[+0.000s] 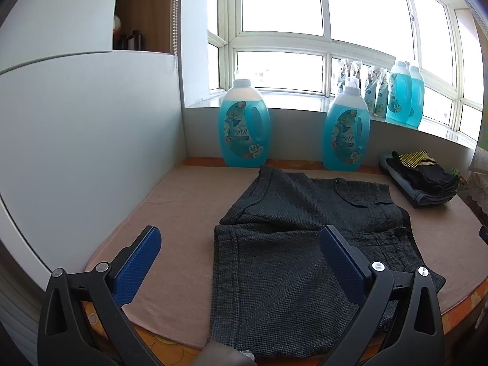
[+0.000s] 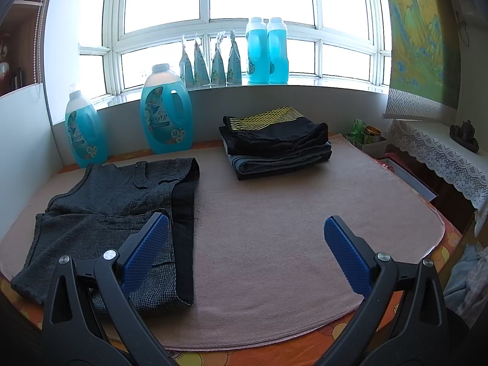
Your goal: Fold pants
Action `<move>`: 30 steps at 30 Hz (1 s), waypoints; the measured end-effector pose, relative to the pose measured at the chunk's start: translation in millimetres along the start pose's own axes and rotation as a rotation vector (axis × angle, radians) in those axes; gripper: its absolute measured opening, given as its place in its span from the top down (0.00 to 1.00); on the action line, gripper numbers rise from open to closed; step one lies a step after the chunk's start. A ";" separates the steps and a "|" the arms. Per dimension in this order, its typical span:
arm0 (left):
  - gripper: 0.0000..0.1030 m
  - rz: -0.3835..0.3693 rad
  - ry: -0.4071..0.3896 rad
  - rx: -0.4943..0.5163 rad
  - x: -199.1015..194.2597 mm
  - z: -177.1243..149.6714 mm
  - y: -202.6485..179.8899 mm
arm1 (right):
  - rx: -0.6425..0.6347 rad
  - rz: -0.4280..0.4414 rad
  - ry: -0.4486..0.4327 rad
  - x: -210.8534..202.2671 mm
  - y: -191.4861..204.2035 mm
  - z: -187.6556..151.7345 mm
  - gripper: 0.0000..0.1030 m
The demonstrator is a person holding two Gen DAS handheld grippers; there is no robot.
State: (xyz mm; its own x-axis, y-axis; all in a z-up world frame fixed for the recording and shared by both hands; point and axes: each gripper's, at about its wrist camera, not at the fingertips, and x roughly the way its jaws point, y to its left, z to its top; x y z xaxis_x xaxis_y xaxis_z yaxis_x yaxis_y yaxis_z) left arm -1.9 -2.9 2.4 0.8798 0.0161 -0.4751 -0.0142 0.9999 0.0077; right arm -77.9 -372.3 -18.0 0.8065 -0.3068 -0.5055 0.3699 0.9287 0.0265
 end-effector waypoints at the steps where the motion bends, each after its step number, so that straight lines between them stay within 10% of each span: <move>1: 0.00 -0.001 0.000 0.000 0.0 0.0 -0.4 | 0.000 0.001 0.000 0.0 -0.1 0.1 0.00; 30: 0.00 0.000 0.002 0.010 2.0 0.1 -3.4 | 0.006 0.004 0.001 1.1 0.0 -1.3 0.00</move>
State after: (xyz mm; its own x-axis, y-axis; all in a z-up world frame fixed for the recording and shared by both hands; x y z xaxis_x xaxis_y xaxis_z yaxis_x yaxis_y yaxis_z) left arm 0.0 -6.2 1.5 0.8787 0.0161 -0.4770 -0.0095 0.9998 0.0164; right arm -77.5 -372.4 -19.6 0.8074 -0.3026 -0.5065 0.3694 0.9286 0.0341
